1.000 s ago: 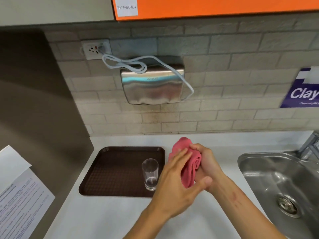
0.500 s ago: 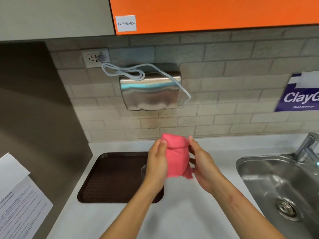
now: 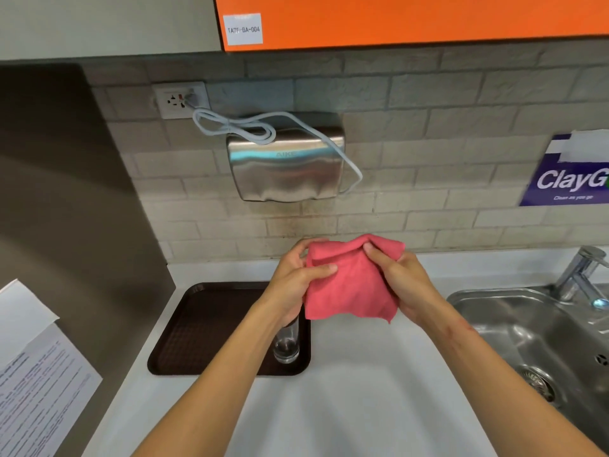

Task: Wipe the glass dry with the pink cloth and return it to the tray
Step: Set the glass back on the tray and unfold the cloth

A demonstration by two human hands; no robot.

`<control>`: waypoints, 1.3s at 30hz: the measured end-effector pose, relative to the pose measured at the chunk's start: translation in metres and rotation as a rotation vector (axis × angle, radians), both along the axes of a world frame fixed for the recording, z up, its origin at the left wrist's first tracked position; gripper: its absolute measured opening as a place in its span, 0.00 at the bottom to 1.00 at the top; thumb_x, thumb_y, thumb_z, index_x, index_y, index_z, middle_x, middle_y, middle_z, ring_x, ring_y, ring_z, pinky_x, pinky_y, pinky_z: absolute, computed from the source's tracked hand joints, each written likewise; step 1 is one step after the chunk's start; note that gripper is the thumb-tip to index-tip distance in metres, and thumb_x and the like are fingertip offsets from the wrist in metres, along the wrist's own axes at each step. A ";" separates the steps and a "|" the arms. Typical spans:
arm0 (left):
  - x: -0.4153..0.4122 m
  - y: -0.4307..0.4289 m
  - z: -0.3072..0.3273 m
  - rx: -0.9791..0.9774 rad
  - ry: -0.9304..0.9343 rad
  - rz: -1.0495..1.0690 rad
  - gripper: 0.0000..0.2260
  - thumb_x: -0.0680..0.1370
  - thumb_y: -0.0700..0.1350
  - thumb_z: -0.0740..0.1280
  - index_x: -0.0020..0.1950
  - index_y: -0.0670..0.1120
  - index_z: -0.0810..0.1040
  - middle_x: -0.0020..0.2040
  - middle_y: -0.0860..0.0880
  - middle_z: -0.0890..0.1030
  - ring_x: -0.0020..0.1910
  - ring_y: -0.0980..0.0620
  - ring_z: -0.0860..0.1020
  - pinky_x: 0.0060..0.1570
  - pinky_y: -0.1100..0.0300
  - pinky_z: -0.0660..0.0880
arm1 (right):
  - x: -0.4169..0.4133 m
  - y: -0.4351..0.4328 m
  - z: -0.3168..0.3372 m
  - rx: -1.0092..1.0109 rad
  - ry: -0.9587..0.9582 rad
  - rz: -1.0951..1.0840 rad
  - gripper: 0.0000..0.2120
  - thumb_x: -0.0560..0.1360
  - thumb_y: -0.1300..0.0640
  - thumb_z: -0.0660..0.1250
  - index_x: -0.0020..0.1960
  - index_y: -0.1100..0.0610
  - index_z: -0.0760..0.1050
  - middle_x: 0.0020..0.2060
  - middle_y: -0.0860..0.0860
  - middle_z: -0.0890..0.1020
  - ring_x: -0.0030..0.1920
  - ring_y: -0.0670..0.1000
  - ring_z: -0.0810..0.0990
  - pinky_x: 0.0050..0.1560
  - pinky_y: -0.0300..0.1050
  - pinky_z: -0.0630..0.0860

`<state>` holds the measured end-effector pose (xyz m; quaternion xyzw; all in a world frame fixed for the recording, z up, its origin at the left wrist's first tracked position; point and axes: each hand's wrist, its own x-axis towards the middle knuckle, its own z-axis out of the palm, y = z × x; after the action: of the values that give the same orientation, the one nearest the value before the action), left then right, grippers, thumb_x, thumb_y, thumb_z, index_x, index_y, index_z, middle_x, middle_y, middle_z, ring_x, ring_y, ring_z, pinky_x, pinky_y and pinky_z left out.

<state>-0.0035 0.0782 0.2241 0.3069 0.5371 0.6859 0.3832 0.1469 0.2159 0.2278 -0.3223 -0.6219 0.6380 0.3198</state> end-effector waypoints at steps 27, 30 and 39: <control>0.040 0.052 -0.226 -0.728 0.553 0.440 0.16 0.90 0.50 0.56 0.65 0.37 0.71 0.58 0.31 0.81 0.60 0.29 0.80 0.57 0.38 0.75 | -0.005 0.053 -0.244 0.232 -0.608 0.036 0.20 0.87 0.51 0.63 0.52 0.69 0.79 0.51 0.65 0.85 0.54 0.66 0.83 0.55 0.56 0.77; 0.036 0.054 -0.232 -0.903 0.641 0.365 0.17 0.87 0.47 0.65 0.70 0.37 0.67 0.63 0.33 0.81 0.63 0.31 0.81 0.58 0.39 0.78 | 0.000 0.051 -0.253 0.345 -0.804 0.001 0.21 0.86 0.45 0.62 0.63 0.64 0.75 0.59 0.64 0.82 0.60 0.67 0.81 0.58 0.58 0.77; 0.028 0.033 -0.241 -0.896 1.433 -0.234 0.31 0.81 0.54 0.70 0.81 0.43 0.68 0.82 0.44 0.68 0.82 0.44 0.64 0.81 0.42 0.57 | 0.015 0.021 -0.267 0.844 -0.803 0.460 0.31 0.84 0.47 0.67 0.81 0.62 0.65 0.81 0.59 0.66 0.80 0.62 0.66 0.80 0.57 0.65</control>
<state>0.0249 0.1116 -0.0169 0.5397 0.8353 0.0048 0.1044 0.1617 0.2370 -0.0394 -0.2406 -0.9454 0.2191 0.0155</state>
